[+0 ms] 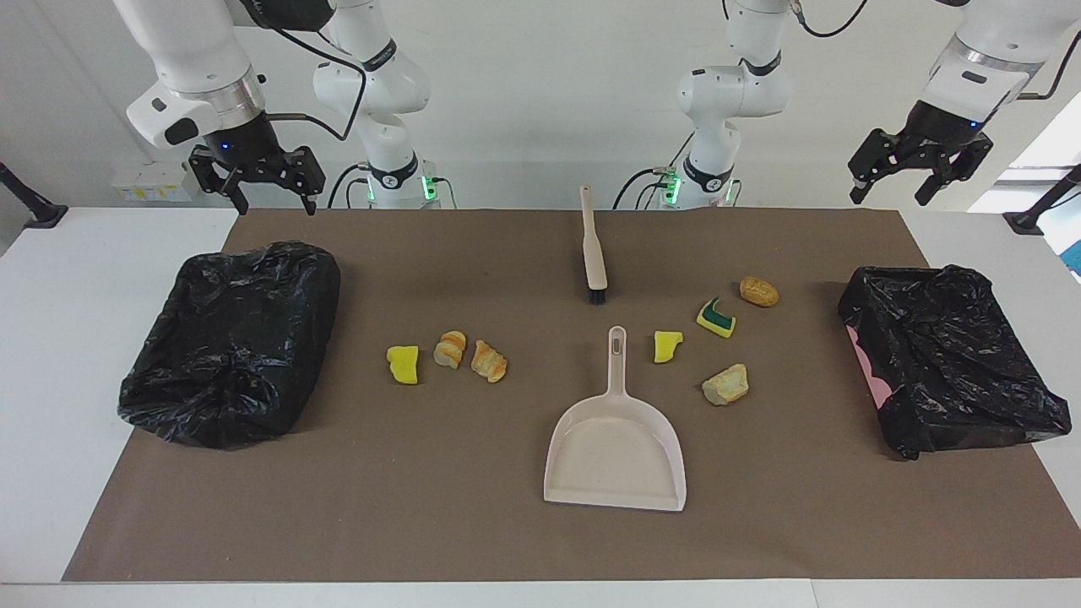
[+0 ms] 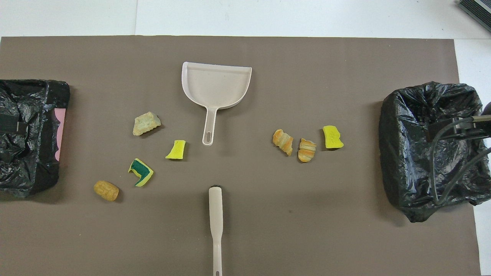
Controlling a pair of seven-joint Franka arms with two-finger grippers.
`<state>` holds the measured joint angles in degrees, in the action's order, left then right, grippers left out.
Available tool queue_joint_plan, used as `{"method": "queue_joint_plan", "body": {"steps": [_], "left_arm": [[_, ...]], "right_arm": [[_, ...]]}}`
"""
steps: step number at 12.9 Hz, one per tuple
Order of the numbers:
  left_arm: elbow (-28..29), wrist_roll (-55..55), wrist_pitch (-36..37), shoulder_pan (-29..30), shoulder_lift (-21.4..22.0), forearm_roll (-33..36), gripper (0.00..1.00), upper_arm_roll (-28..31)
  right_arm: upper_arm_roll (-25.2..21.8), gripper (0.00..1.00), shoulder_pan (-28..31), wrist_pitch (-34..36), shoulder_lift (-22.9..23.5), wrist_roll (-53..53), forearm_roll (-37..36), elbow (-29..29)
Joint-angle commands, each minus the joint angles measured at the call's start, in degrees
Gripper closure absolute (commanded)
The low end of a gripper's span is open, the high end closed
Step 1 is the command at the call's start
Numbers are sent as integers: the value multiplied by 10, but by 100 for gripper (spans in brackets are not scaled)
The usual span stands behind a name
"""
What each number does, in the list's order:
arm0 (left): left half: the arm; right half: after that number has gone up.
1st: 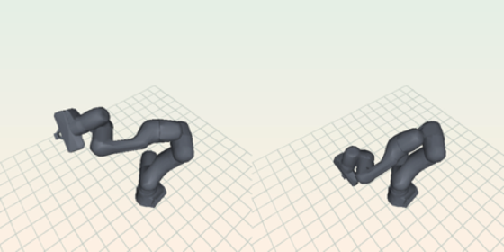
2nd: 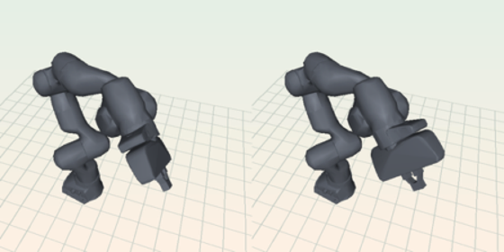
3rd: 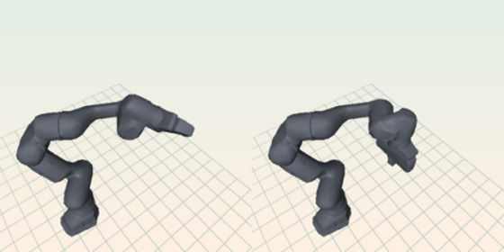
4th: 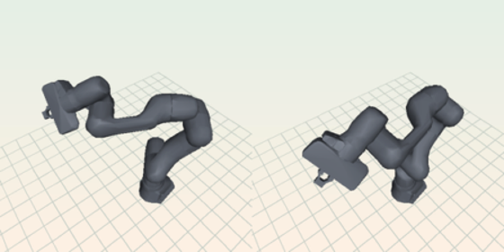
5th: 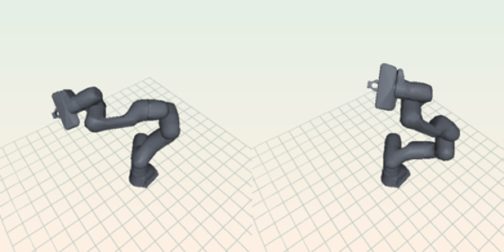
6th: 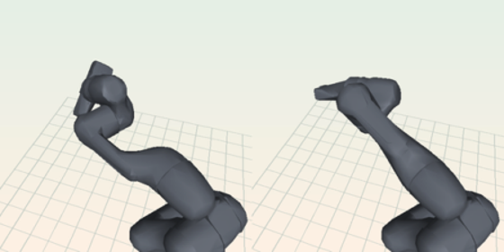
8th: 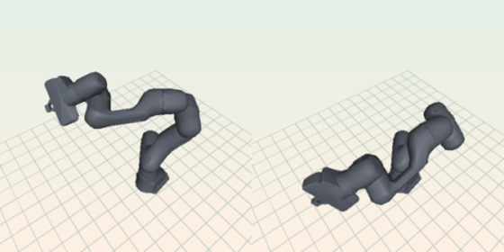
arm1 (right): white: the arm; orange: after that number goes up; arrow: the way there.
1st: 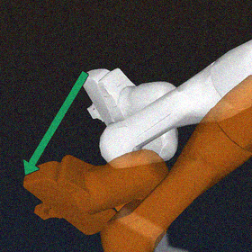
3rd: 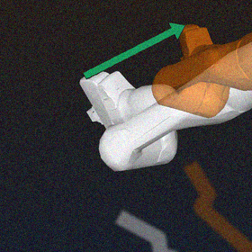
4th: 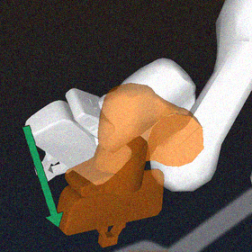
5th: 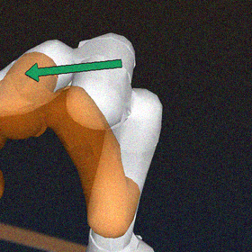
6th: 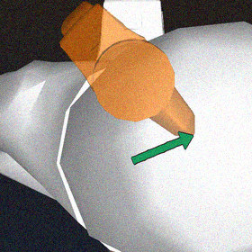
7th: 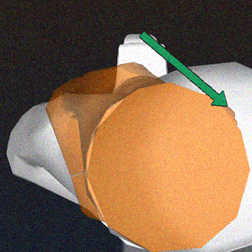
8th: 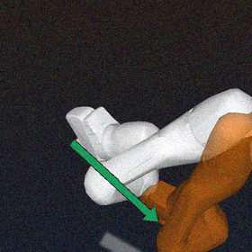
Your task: Sweep and dump trash in bin
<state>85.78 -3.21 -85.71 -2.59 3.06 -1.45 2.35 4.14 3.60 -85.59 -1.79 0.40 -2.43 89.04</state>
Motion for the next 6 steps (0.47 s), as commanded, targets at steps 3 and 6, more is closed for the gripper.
{"method": "queue_joint_plan", "body": {"steps": [3,6], "left_arm": [[15,5,-5,1,12,6,0,-2],[15,5,-5,1,13,6,0,-1]], "right_arm": [[3,0,6,10,-5,7,5,3],[6,0,4,2,-6,6,10,3]]}}
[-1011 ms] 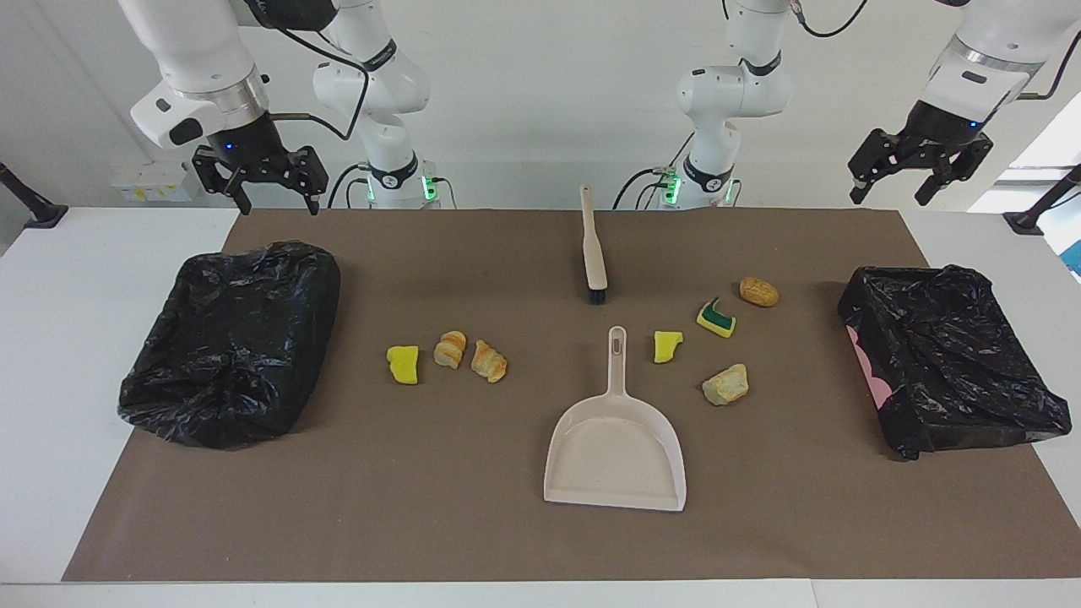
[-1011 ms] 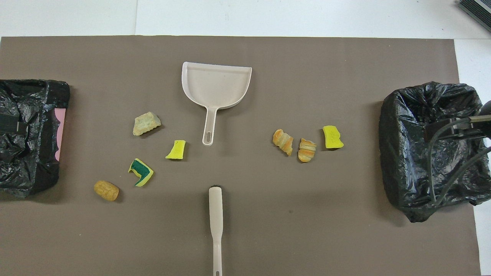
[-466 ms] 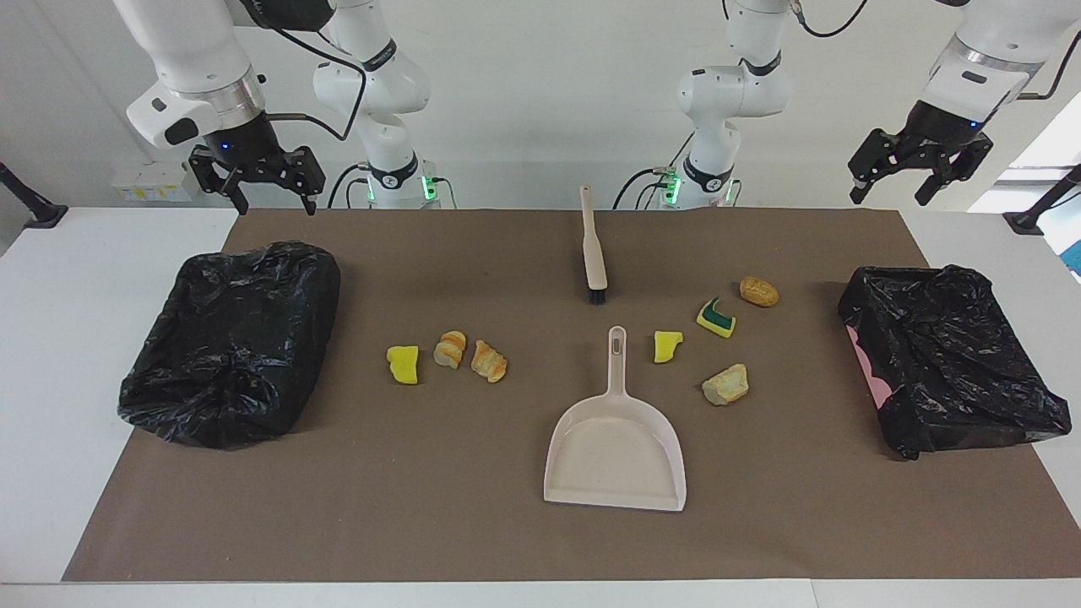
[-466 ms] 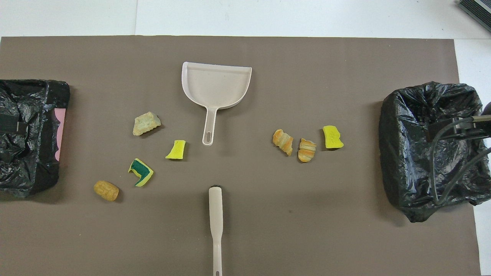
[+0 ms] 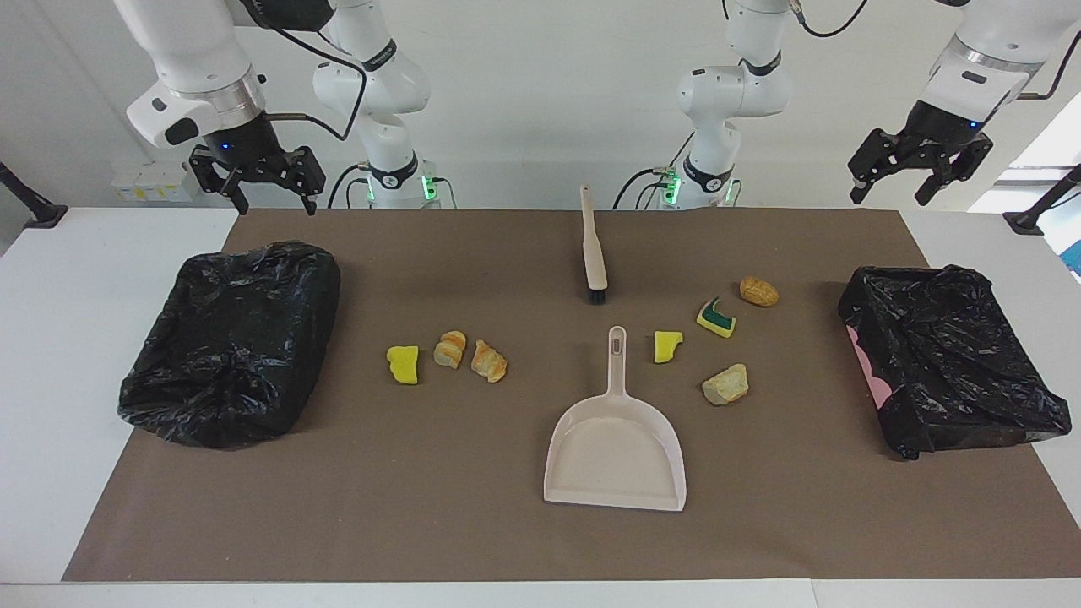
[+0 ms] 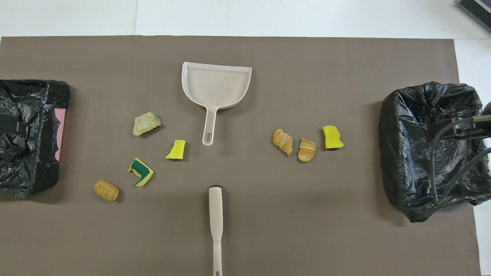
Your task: Sweep and dump trash in bin
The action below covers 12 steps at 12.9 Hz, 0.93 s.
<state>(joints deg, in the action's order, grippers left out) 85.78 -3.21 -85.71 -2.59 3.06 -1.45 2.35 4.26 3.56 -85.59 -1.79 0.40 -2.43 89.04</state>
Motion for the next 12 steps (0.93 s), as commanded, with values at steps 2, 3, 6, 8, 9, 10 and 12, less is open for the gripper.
{"method": "queue_joint_plan", "body": {"steps": [2,3,6,8,9,10,12], "left_arm": [[15,5,-5,1,13,6,0,-2],[15,5,-5,1,13,6,0,-2],[15,5,-5,1,13,6,0,-2],[15,5,-5,1,13,6,0,-2],[15,5,-5,1,13,6,0,-2],[15,5,-5,1,13,6,0,-1],[15,5,-5,1,12,6,0,-1]], "right_arm": [[6,0,1,0,-6,5,10,3],[6,0,0,0,-6,5,10,3],[6,0,1,-3,-5,6,10,3],[7,0,0,-9,-1,6,9,3],[7,0,0,-9,5,6,8,3],[7,0,-1,-9,9,6,8,2],[12,0,-2,-9,40,7,8,-28]]}}
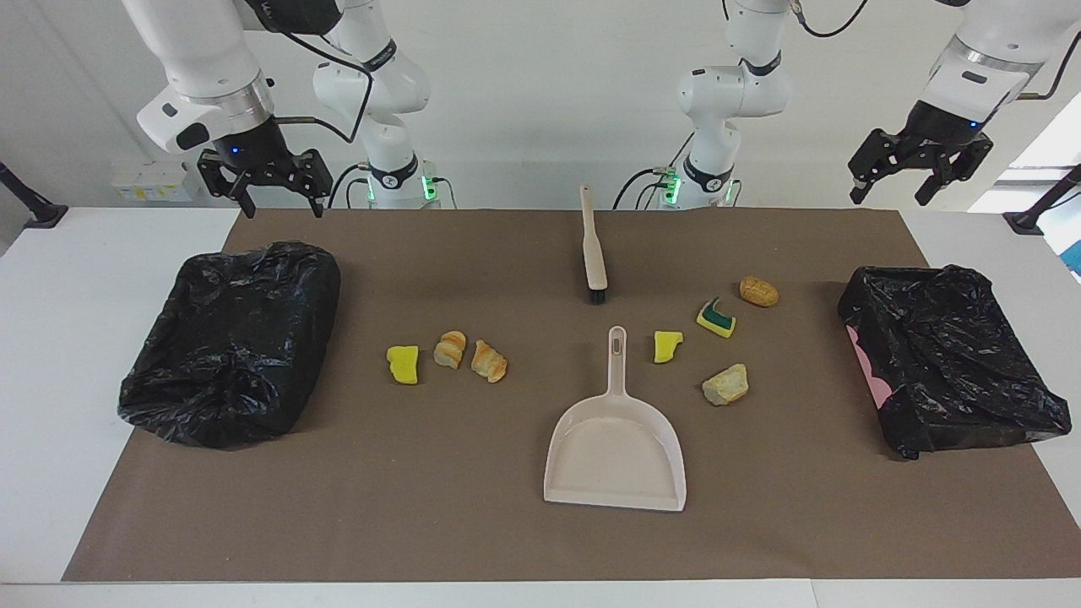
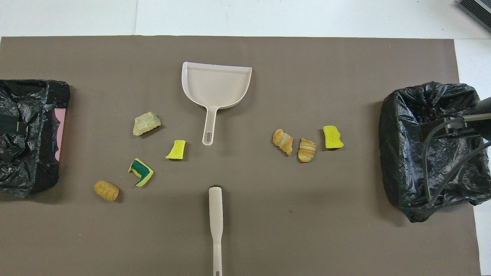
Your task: Sweep and dump trash in bin
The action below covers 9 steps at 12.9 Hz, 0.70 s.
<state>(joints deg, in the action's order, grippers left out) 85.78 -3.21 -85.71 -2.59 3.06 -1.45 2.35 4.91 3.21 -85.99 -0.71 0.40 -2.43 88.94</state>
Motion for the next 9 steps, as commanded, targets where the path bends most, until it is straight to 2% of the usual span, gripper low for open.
{"method": "queue_joint_plan", "body": {"steps": [1,4,9], "left_arm": [[15,5,-5,1,13,6,0,-2],[16,5,4,2,14,6,0,-1],[18,10,15,-6,16,6,0,0]], "right_arm": [[14,0,1,-5,46,6,7,-42],[31,0,0,-15,101,5,7,-82],[32,0,-55,-73,155,-20,6,-83]]}}
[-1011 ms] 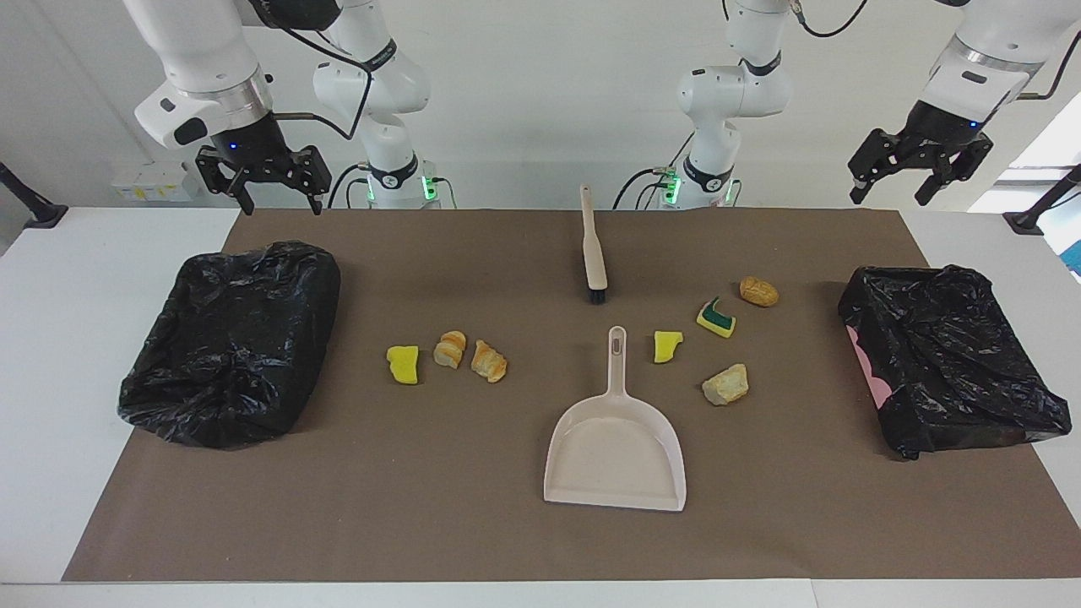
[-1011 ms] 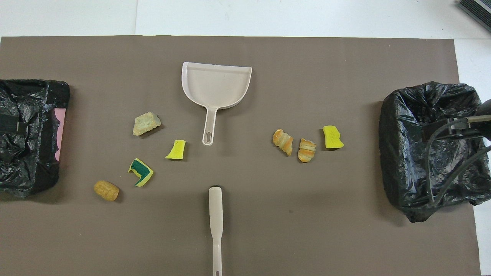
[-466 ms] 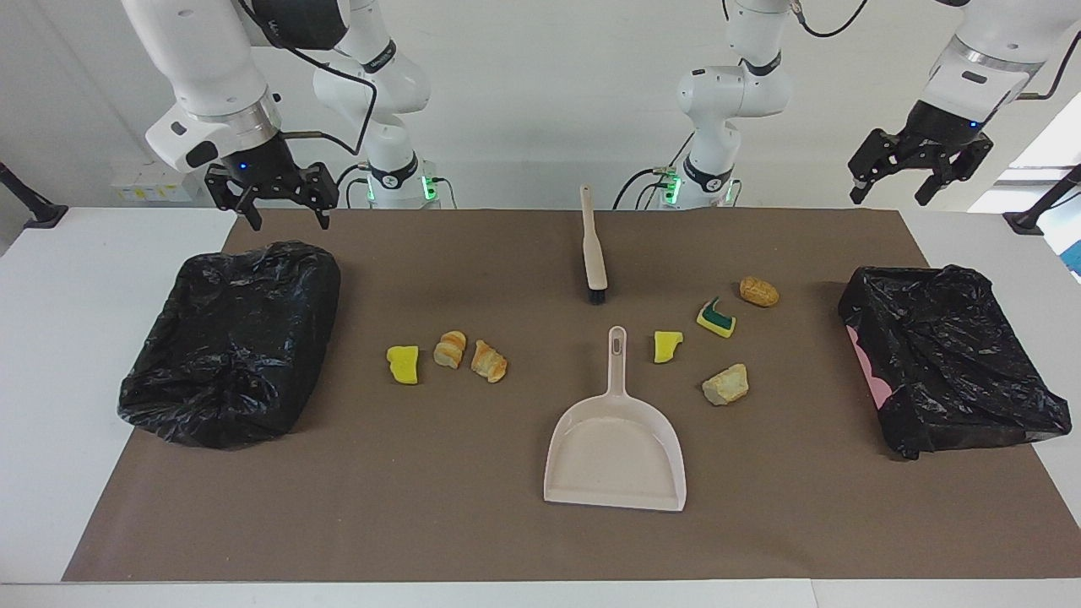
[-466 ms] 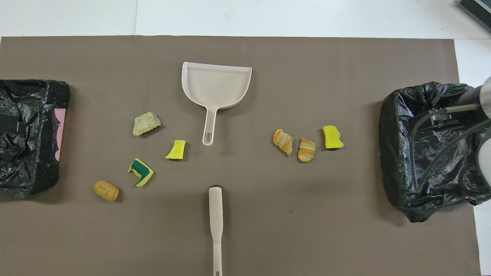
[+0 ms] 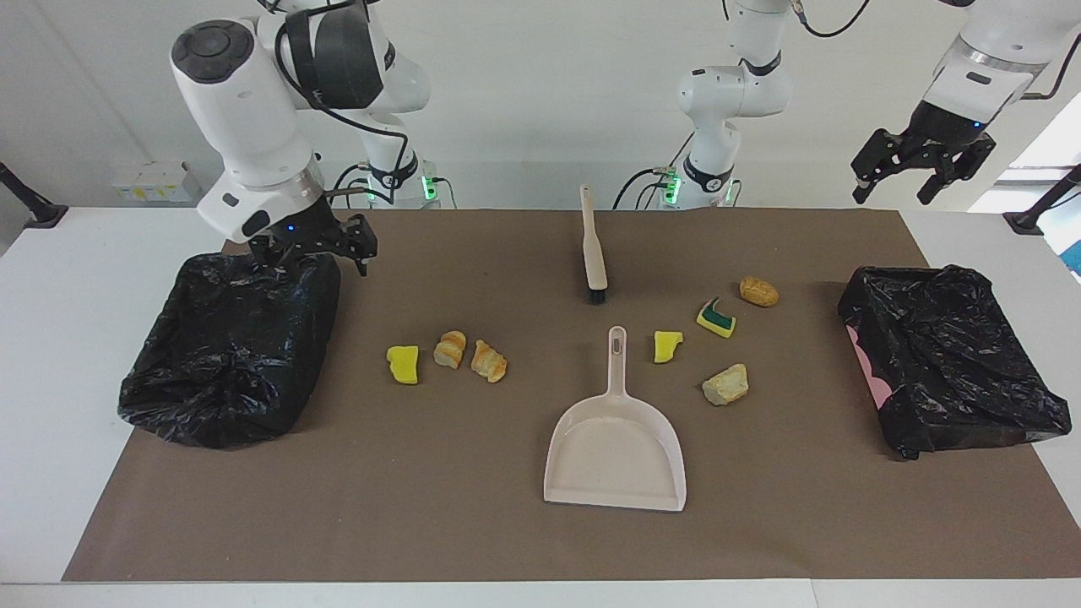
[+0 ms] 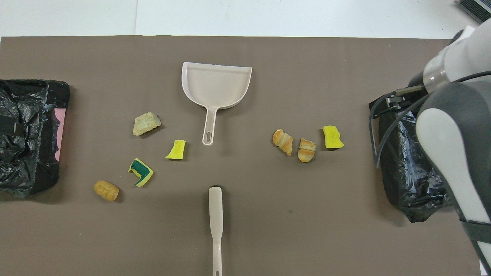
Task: Sweep and dump trash in bin
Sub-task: 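Reach the right gripper to the dustpan handle while the left gripper reaches the brush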
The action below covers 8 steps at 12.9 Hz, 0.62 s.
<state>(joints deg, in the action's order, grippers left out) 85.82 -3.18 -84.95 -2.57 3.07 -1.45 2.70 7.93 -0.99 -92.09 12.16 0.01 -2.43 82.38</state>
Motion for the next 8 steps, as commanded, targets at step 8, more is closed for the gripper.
{"method": "queue_joint_plan", "body": {"steps": [8], "left_arm": [[206,118,-77,-154,104,1,0,-28]], "right_arm": [[3,0,-138,-151,114,-223,8,-18]]}}
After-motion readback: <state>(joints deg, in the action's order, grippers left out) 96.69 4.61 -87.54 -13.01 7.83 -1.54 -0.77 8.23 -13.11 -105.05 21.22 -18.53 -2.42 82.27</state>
